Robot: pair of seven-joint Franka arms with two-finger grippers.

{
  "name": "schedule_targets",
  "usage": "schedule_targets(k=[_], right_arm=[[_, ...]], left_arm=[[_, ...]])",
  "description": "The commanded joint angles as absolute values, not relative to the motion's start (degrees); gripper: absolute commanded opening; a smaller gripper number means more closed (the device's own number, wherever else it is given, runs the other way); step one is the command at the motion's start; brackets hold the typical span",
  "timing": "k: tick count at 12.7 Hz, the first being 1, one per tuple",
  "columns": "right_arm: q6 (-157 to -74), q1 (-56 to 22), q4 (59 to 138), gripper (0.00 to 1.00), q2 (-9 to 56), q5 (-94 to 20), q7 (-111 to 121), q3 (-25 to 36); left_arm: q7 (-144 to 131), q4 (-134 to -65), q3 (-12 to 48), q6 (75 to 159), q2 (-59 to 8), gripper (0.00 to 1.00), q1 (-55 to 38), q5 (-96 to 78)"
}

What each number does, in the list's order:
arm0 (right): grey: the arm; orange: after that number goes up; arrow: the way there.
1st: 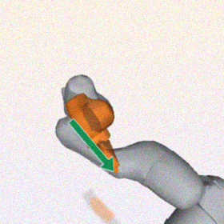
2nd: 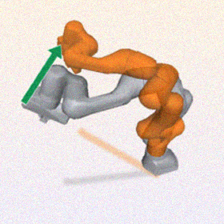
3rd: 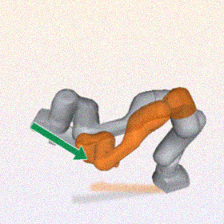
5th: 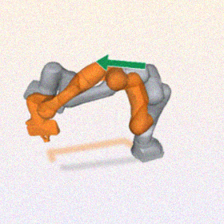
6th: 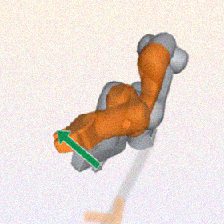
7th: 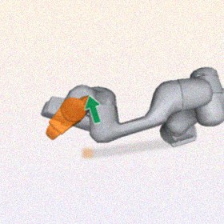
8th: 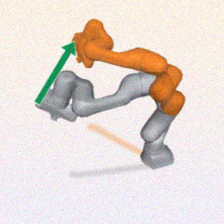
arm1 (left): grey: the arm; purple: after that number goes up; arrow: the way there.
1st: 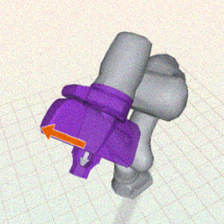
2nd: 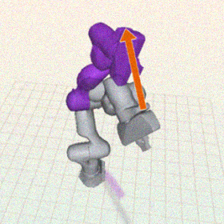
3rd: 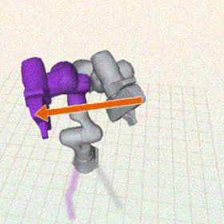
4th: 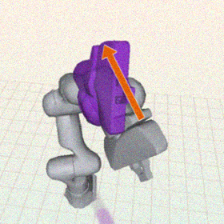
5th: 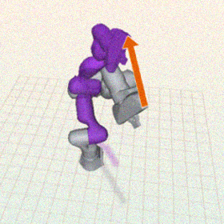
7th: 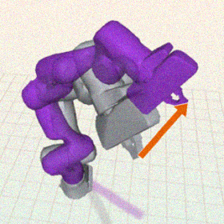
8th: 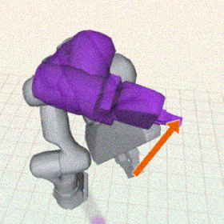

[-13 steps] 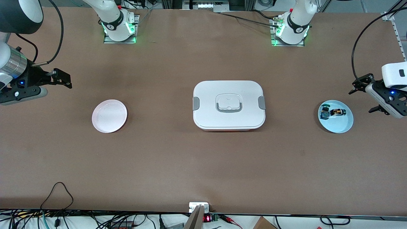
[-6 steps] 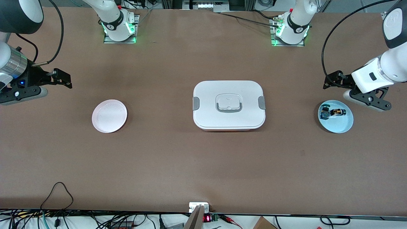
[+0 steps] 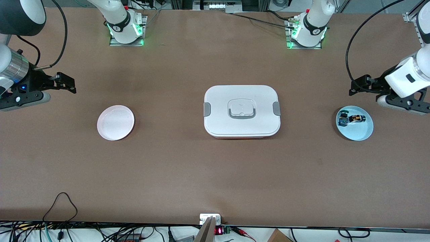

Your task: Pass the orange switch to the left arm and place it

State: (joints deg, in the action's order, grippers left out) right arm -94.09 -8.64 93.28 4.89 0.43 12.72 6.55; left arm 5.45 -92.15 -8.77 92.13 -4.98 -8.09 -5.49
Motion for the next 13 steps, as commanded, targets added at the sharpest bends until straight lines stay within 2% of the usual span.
schedule_targets(k=[1, 13], right_arm=[[-93.08, -8.96, 92.20, 1.00, 5.27, -0.18, 12.66, 6.50], [-92.81, -8.96, 92.20, 1.00, 5.27, -0.26, 12.66, 6.50]], left_arm=[[-1.23, -89.22, -8.26, 90.53, -5.71, 1.00, -7.21, -4.40], [-1.06, -88.50, -8.79, 91.23, -5.80, 1.00, -5.98, -3.96]])
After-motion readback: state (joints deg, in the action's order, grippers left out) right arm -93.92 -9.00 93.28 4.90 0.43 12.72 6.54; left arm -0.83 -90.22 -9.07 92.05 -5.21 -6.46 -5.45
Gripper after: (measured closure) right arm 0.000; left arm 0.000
